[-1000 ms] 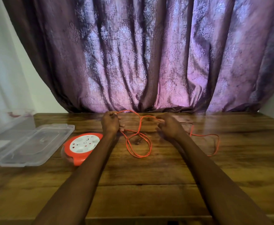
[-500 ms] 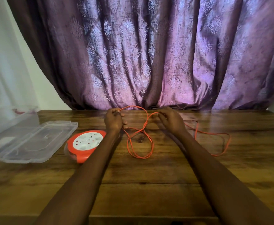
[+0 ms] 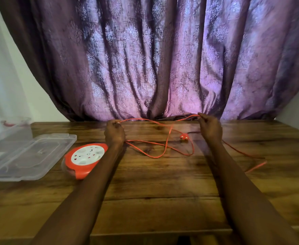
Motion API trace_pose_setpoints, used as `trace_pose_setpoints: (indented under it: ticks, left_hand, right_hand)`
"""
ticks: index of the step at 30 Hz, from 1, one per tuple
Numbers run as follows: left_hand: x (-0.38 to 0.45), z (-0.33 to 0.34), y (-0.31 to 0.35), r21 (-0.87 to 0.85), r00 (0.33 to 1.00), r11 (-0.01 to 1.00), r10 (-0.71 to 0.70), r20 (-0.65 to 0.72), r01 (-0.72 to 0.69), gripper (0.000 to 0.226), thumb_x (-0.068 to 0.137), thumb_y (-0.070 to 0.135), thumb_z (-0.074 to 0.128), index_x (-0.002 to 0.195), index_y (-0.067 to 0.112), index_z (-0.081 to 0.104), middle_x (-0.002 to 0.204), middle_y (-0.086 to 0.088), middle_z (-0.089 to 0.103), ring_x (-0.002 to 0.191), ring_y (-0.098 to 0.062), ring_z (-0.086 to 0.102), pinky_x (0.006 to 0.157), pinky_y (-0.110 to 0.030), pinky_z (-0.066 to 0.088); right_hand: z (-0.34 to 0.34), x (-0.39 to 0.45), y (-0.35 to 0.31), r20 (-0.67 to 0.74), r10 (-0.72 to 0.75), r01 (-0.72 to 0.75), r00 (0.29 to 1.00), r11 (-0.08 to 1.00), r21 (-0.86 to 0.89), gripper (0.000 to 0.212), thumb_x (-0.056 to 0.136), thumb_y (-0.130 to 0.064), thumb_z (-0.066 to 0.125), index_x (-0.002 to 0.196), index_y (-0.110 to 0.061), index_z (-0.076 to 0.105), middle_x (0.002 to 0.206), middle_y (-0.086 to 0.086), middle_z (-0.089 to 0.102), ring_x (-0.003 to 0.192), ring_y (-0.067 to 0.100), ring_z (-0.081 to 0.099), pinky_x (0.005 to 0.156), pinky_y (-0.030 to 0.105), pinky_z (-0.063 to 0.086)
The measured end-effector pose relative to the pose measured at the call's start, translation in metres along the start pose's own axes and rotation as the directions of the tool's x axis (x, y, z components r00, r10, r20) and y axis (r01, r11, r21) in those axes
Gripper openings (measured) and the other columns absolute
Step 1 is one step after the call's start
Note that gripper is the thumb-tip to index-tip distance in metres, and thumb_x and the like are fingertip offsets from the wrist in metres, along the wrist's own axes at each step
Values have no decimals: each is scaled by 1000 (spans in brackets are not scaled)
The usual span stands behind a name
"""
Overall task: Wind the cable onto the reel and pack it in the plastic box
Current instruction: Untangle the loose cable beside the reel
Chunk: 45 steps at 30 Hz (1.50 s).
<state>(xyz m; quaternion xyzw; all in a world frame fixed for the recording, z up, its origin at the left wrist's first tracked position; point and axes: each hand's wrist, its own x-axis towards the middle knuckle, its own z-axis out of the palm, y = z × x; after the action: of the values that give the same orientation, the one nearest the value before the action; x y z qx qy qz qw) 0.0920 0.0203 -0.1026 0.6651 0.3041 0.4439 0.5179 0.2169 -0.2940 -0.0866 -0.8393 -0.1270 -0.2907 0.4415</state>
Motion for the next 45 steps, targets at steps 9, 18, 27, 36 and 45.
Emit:
trace_pose_setpoints:
  ticks: [9, 18, 27, 36, 45]
  left_hand:
    - [-1, 2, -3, 121, 995, 993, -19, 95, 7, 25, 89, 17, 52, 105, 8, 69, 107, -19, 71, 104, -35, 65, 92, -43, 51]
    - [-6, 3, 3, -39, 987, 996, 80, 137, -75, 22, 94, 8, 47, 98, 19, 66, 85, -3, 72, 62, -15, 67, 70, -40, 58]
    - [-3, -6, 7, -91, 995, 991, 103, 16, -102, 23, 94, 10, 47, 100, 20, 67, 92, -10, 75, 97, -28, 68, 92, -34, 50]
    - [-5, -9, 14, -230, 998, 972, -38, 45, 47, 33, 91, 5, 46, 112, 10, 70, 82, -6, 69, 68, -29, 64, 63, -33, 55]
    - [-17, -8, 32, -642, 946, 696, -195, 260, 320, 30, 95, -11, 39, 118, -2, 55, 76, -7, 55, 55, -9, 62, 59, -23, 60]
  right_hand:
    - [11, -4, -18, 282, 47, -6, 958, 990, -143, 40, 85, -8, 53, 121, -10, 69, 118, 26, 67, 111, 39, 63, 96, 40, 50]
    - [43, -32, -76, 762, -149, 278, 630, 960, -42, 54, 82, -36, 70, 133, -22, 60, 127, 5, 67, 110, 16, 63, 91, 27, 47]
    - [50, -33, -47, 736, -41, 239, 675, 957, -166, 30, 90, -28, 67, 119, -23, 62, 115, 7, 71, 107, 26, 65, 86, 27, 45]
    - [42, -19, -21, 625, -67, 362, 778, 861, -357, 17, 89, -24, 61, 100, -23, 74, 110, 5, 74, 107, 27, 66, 87, 29, 48]
    - [57, -62, -95, 802, -380, 184, 461, 925, 332, 34, 82, -56, 69, 91, -24, 75, 87, -6, 75, 78, -1, 61, 74, 22, 47]
